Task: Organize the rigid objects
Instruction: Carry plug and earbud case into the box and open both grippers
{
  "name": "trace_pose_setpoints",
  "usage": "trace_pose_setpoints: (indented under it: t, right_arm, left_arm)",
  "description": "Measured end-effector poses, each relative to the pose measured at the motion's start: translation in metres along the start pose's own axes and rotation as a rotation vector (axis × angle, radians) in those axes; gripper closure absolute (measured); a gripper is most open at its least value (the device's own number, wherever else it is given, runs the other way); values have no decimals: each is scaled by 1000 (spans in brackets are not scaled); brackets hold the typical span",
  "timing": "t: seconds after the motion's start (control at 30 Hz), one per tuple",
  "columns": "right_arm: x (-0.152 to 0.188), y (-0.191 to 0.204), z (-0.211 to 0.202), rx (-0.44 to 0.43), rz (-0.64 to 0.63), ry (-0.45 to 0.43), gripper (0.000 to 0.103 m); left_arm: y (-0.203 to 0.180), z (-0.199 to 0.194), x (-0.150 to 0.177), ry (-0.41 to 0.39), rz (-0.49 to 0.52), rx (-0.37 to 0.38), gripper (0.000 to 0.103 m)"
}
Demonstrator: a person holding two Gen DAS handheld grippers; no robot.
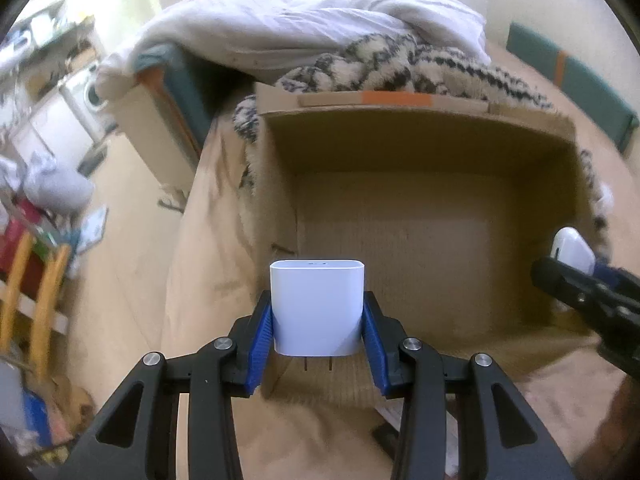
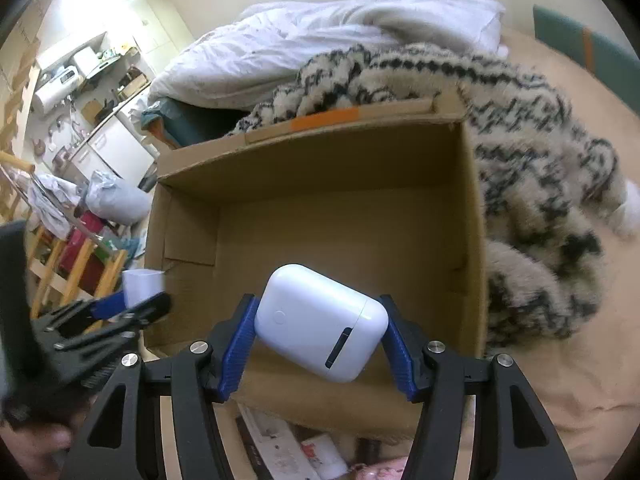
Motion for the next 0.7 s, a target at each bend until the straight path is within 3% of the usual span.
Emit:
trace_pose_setpoints:
  t: [0.33,0.6,0.7]
  right_arm:
    - [0,-2,14,30,12,52,40]
    - [0,-11,17,41,66,76,40]
    - [-2,-12,14,47,68,63,40]
  left_arm:
    - [-17,54,-7,78,28,-39,65]
    - [-19,69,-2,105,26,-58,65]
    - [-23,69,-3,102,29,-39,49]
Point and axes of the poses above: each gripper's, at about its wrist camera, not at the fingertips, and z roughly the way its jaws point, y to its left, x to its underside, the point moved 1 cm from there along z, roughly the way its jaws point, and after that the axes turned 10 degrees about x, right-handed, at the moved point
